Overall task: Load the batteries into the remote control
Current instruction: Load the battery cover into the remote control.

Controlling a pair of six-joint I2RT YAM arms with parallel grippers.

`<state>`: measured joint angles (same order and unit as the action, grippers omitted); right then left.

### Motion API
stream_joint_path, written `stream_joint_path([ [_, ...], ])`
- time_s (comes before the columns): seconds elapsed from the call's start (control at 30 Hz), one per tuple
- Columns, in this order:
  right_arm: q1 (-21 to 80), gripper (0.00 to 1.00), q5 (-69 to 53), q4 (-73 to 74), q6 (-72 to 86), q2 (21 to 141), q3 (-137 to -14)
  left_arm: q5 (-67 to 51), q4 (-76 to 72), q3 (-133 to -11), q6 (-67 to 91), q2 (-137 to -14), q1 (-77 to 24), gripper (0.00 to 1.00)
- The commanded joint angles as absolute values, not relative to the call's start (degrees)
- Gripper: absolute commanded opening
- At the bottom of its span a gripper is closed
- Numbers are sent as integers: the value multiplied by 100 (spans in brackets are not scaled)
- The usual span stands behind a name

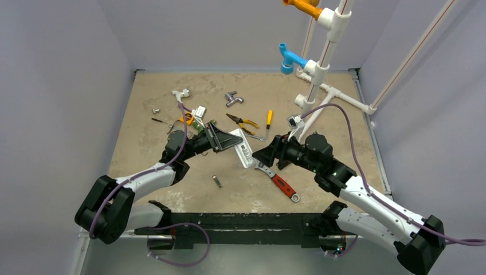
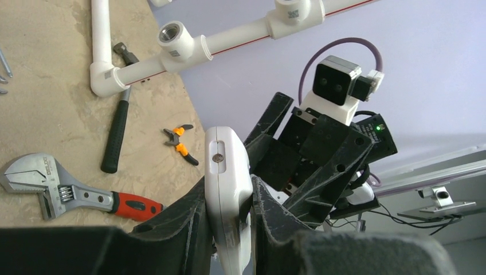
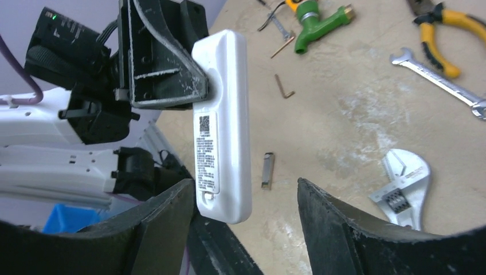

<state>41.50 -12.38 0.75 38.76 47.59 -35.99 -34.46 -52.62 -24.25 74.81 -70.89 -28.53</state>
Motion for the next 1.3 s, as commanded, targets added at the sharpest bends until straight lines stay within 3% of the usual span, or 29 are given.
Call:
stream_joint_path([
  [0.0,4129,66,-1932,-1201,4235,4945,-3310,-3656,-5811,-2758,7345,-6917,-2874,0],
  [0.23,4134,68,-2185,-2250,4728,5141,-3048,-3931,-6324,-2805,7448,-6958,-2873,0],
  [0.77,4125,62,-2317,-2321,4852,5279,-3106,-4207,-7098,-3012,7791,-7455,-2881,0],
  [1.17,4129,46,-2392,-2311,4803,5584,-3307,-4177,-6921,-3000,7693,-7360,-2895,0],
  [1.27,4136,37,-2453,-2283,4776,5647,-3378,-4166,-6896,-3001,7681,-7349,-2897,0],
])
